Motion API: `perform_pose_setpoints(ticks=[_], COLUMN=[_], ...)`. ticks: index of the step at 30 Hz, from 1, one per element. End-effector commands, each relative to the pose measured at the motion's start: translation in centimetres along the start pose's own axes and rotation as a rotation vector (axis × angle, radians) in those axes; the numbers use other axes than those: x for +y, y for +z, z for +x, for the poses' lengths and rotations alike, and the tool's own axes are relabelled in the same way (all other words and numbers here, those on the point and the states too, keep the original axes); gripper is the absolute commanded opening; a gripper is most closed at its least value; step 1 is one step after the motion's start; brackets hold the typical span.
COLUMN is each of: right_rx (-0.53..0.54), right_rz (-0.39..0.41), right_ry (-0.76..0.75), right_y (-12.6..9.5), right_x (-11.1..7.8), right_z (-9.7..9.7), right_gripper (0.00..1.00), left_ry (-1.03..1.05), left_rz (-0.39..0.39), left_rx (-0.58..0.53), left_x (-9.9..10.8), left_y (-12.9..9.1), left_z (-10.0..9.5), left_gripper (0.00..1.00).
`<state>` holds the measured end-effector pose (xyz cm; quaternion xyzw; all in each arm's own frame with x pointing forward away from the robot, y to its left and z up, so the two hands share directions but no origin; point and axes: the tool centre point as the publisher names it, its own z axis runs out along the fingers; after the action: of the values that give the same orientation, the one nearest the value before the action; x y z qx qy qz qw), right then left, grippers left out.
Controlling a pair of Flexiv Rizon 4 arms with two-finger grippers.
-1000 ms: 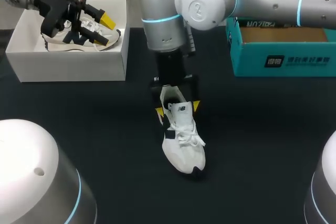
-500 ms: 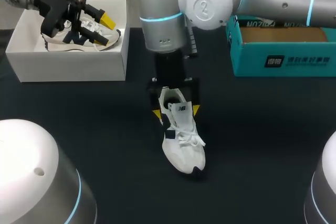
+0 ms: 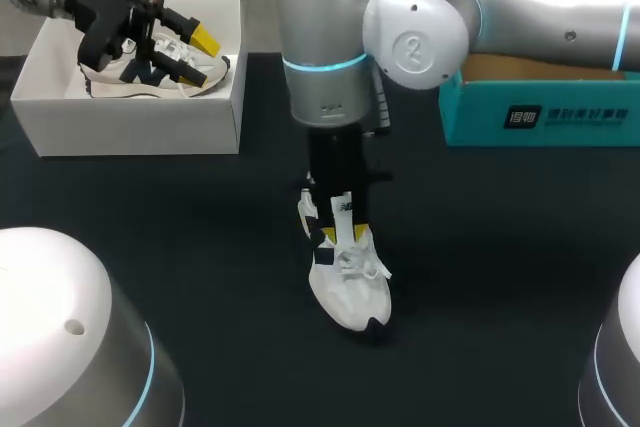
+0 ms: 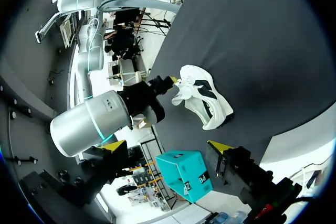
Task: Take the shoe out of the shoebox, open the shoe tongue, remove and reinsert the insole, then place the shoe into the shoebox
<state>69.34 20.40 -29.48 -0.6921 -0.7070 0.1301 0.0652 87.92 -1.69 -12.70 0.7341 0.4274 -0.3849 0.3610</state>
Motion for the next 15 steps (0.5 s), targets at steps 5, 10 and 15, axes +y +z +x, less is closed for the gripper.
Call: perform_pose_setpoints(ticks=[5, 10, 15], right_rx=[-0.009, -0.013, -0.025], right_rz=[-0.004, -0.019, -0.032], right_ry=[0.000, -0.025, -0.052], right_y=[1.2, 2.4, 2.6], right_x=[1.4, 3.3, 5.4], right_z=[-0.2, -0.2, -0.3], right_gripper=[0.00, 0.00, 0.00], left_ry=[0.001, 0.001, 0.001], left_rz=[0.000, 0.000, 0.000], left_rx=[0.003, 0.003, 0.003], left_x=[-0.1, -0.1, -0.1], left_y=[0.0, 0.0, 0.0], left_z=[0.0, 0.0, 0.0], left_gripper=[1.00, 1.00, 1.00])
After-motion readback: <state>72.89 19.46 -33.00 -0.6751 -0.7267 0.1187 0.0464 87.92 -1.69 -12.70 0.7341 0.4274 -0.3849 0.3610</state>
